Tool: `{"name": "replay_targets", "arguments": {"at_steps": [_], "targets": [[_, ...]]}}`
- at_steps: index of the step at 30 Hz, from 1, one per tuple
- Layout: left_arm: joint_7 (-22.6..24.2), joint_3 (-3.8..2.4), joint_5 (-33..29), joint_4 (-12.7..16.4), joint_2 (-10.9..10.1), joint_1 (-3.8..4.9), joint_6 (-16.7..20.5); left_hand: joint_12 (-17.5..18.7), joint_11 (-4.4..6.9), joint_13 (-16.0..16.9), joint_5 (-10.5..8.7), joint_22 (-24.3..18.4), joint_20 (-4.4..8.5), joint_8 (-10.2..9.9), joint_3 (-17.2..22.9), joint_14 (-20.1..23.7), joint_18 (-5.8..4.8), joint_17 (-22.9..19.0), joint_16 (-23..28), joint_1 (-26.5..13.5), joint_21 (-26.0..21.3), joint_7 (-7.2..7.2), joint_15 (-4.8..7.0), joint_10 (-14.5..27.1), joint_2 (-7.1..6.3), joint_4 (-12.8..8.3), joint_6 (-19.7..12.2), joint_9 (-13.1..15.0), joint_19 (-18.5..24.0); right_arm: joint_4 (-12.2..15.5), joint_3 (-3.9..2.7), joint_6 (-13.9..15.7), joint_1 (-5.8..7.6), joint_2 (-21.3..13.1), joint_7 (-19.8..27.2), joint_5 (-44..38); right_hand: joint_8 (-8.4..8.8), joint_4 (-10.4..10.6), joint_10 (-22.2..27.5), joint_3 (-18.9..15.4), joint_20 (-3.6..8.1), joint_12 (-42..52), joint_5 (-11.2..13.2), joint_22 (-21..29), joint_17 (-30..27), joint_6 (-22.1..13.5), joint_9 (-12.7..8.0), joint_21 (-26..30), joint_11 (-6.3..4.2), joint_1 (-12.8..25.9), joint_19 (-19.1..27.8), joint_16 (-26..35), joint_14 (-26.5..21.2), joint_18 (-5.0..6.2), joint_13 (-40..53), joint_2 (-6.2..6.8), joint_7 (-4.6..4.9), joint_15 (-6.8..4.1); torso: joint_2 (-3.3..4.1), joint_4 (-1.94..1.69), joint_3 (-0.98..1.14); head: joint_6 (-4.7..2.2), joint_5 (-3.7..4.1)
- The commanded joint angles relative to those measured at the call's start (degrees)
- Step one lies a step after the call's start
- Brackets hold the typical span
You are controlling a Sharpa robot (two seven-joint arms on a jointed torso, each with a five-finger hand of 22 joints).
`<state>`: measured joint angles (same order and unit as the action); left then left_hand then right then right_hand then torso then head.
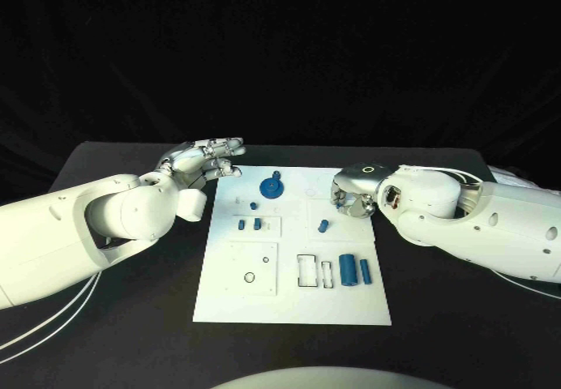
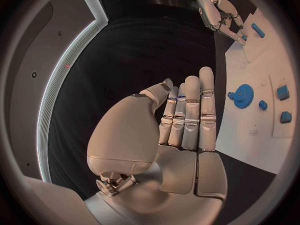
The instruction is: Assemble the parts on the task board
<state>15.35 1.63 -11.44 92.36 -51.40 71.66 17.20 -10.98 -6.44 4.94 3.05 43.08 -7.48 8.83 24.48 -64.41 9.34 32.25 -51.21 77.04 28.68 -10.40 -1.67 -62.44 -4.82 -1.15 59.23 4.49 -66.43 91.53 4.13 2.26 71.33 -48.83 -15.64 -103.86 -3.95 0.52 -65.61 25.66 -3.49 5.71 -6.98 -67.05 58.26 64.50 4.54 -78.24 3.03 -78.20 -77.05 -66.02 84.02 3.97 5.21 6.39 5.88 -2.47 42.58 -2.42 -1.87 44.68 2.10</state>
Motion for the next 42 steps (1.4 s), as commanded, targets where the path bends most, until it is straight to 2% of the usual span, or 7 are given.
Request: {"name": "replay_targets", "arguments": {"at_steps": [1,12,15,19,27,35,42], "targets": [[1.32,-0.04,0.65,0.09,0.05,0.01,-0.44,-0.22,-0.11,0.1,-0.17,-0.08,0.1,0.34,-0.27,0.32,1.12,-0.08,0.11,0.4,-0.35,0.02,-0.1,0.47,0.12,-0.09,-0.33,-0.06,-0.18,-0.13,0.08,-1.99,-0.26,0.25,0.97,0.12,-0.33,-0.1,-0.82,0.54,0.03,0.03,0.32,-0.09,0.11,0.66,0.12,-0.02,-0.08,-0.19,-0.39,-0.13,1.14,0.82,-0.2,-0.84,0.06,-0.54,-0.02,0.0,-0.01,0.01,0.04],[1.68,-0.05,0.63,0.14,0.05,0.01,-0.51,-0.55,-0.13,0.13,-0.19,-0.24,0.1,0.52,-0.66,0.35,1.09,-0.25,0.06,0.34,-0.49,-0.01,-0.12,0.52,0.2,-0.09,-0.35,-0.07,-0.29,-1.09,0.08,-1.6,-0.69,0.87,0.27,-0.65,-0.47,-0.68,-2.03,1.27,0.04,0.04,0.6,-0.43,0.48,1.58,0.36,-0.19,-0.09,-0.56,-0.62,-0.42,1.24,0.76,-0.67,-1.63,0.18,-0.51,-0.01,0.0,-0.02,0.07,0.13],[1.74,-0.05,0.63,0.17,0.02,0.01,-0.48,-0.77,-0.16,0.15,-0.19,-0.39,0.04,0.63,-1.21,0.31,1.06,-0.37,-0.02,-0.08,-0.64,-0.03,-0.19,0.64,0.24,0.17,-0.43,-0.09,-0.37,-1.17,0.08,-0.61,-0.82,1.02,0.03,-1.17,-0.4,-1.25,-2.61,2.11,-0.04,-0.17,2.9,-0.74,0.79,1.93,0.49,-0.36,0.0,-0.94,-0.82,-0.68,1.33,0.69,-1.06,-2.31,0.33,-0.43,0.03,0.04,0.01,0.01,0.12],[1.78,-0.05,0.63,0.18,0.01,0.01,-0.46,-0.79,-0.16,0.15,-0.19,-0.4,0.04,0.64,-1.25,0.31,1.06,-0.38,-0.03,-0.08,-0.65,-0.03,-0.19,0.66,0.24,0.18,-0.44,-0.09,-0.38,-0.94,0.07,1.81,-0.91,0.92,0.01,-1.43,-0.36,-1.88,-3.25,3.02,-0.15,-0.24,3.51,-1.0,0.94,2.21,0.59,-0.51,0.02,-1.44,-0.97,-0.83,1.39,0.64,-1.21,-2.94,0.48,-0.21,-0.04,0.13,0.02,0.05,0.21],[1.92,-0.05,0.63,0.03,0.1,0.01,-0.6,-1.38,-0.21,0.18,-0.19,-0.92,-0.08,0.91,-2.62,0.35,1.05,-0.73,-0.2,-0.73,-1.18,-0.06,-0.3,1.09,0.57,0.74,-0.76,-0.17,-0.56,1.66,-0.24,6.46,-0.64,-1.01,-0.04,0.14,-0.11,-2.24,-3.34,3.63,-0.42,-0.52,3.69,-1.27,1.09,2.01,0.58,-0.67,0.19,-1.42,-1.11,-0.99,1.43,0.56,-1.35,-3.02,0.76,0.24,-0.11,-0.02,-0.03,-0.16,0.65],[1.85,-0.05,0.63,-0.1,0.22,0.01,-0.81,-1.55,-0.22,0.19,-0.19,-1.09,-0.1,0.99,-2.97,0.42,1.06,-0.84,-0.22,-0.74,-1.34,-0.06,-0.31,1.23,0.66,0.79,-0.85,-0.19,-0.6,4.1,-0.58,7.73,0.07,-3.11,-0.67,1.11,-0.05,-2.18,-3.47,3.7,-0.78,-0.78,3.77,-1.55,1.23,2.1,0.63,-0.85,0.37,-0.6,-1.26,-1.18,1.49,0.51,-1.42,-2.6,0.89,0.61,-0.01,0.06,0.01,-0.43,0.61],[1.86,-0.05,0.63,-0.38,0.2,0.01,-0.82,-1.67,-0.25,0.18,-0.19,-1.24,-0.13,1.03,-3.3,0.5,1.06,-0.95,-0.23,-0.76,-1.5,-0.08,-0.34,1.43,0.7,0.84,-0.99,-0.22,-0.62,5.82,-0.7,8.45,0.25,-4.18,-0.54,1.91,0.02,-1.97,-3.47,3.66,-0.97,-0.97,3.8,-1.67,1.3,2.08,0.65,-0.93,0.42,0.05,-1.31,-1.28,1.5,0.5,-1.46,-2.38,0.9,0.78,-0.03,-0.08,0.01,-0.37,0.56]]}}
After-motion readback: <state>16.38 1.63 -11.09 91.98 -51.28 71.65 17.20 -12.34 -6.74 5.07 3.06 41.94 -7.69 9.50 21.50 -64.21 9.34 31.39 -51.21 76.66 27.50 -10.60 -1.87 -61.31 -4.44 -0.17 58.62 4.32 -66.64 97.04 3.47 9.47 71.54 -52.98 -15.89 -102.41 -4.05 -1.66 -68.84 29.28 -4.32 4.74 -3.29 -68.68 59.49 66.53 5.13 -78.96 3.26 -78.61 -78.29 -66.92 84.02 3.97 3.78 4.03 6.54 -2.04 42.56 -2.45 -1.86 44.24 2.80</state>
